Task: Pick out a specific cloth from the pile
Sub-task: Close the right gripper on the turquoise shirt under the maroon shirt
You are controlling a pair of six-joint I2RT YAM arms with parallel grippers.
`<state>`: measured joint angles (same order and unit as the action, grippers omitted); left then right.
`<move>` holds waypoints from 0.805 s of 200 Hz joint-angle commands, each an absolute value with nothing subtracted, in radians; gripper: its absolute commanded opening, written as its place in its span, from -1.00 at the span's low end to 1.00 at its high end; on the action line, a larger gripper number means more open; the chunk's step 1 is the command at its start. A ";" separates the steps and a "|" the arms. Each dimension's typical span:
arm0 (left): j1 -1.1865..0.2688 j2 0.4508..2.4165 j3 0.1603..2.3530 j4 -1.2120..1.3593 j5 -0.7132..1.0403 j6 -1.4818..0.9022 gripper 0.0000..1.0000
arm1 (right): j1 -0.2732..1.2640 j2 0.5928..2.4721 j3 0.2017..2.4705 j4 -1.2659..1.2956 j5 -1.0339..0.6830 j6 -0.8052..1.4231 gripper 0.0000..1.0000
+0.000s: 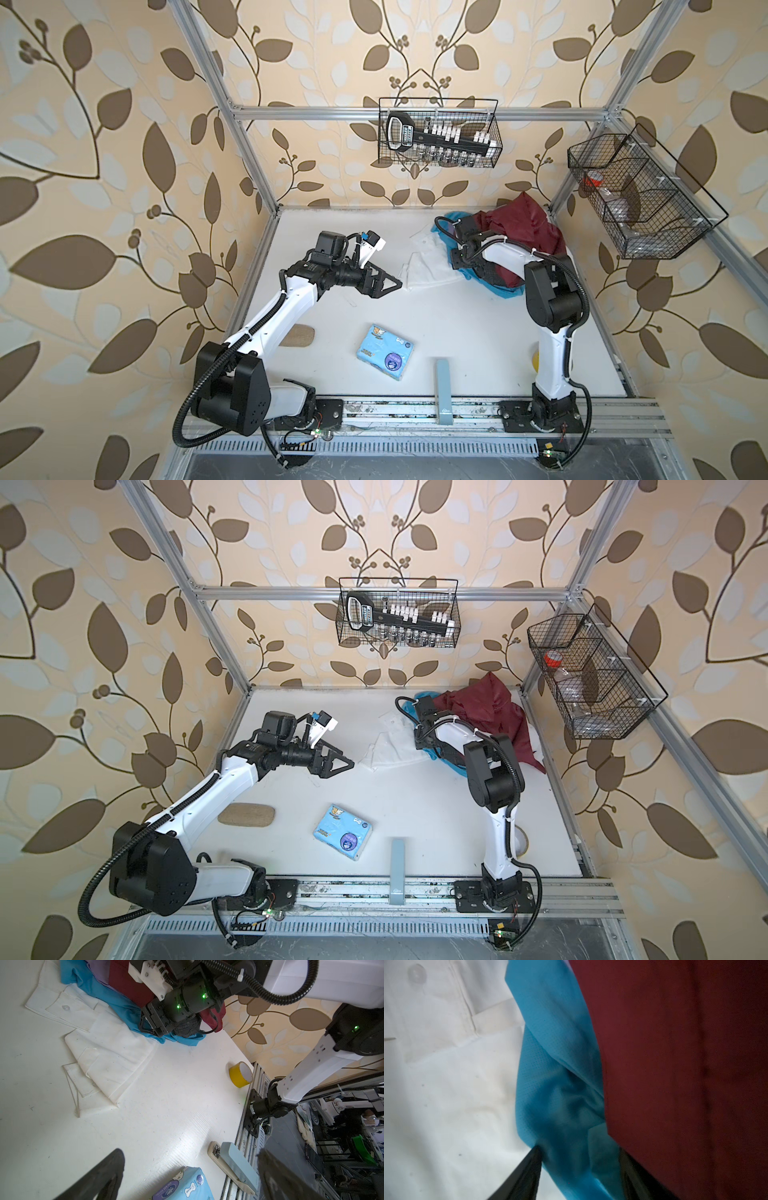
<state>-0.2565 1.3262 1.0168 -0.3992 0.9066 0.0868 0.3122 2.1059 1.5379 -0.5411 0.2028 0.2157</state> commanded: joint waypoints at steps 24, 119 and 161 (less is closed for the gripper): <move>-0.265 1.331 1.054 -0.419 0.907 0.117 0.98 | 0.305 2.157 1.539 -0.543 0.189 0.210 0.21; -0.270 1.331 1.059 -0.427 0.900 0.115 0.98 | 0.296 2.164 1.533 -0.541 0.189 0.227 -0.81; -0.274 1.319 1.055 -0.427 0.898 0.115 0.98 | 0.292 2.122 1.533 -0.541 0.167 0.225 -0.36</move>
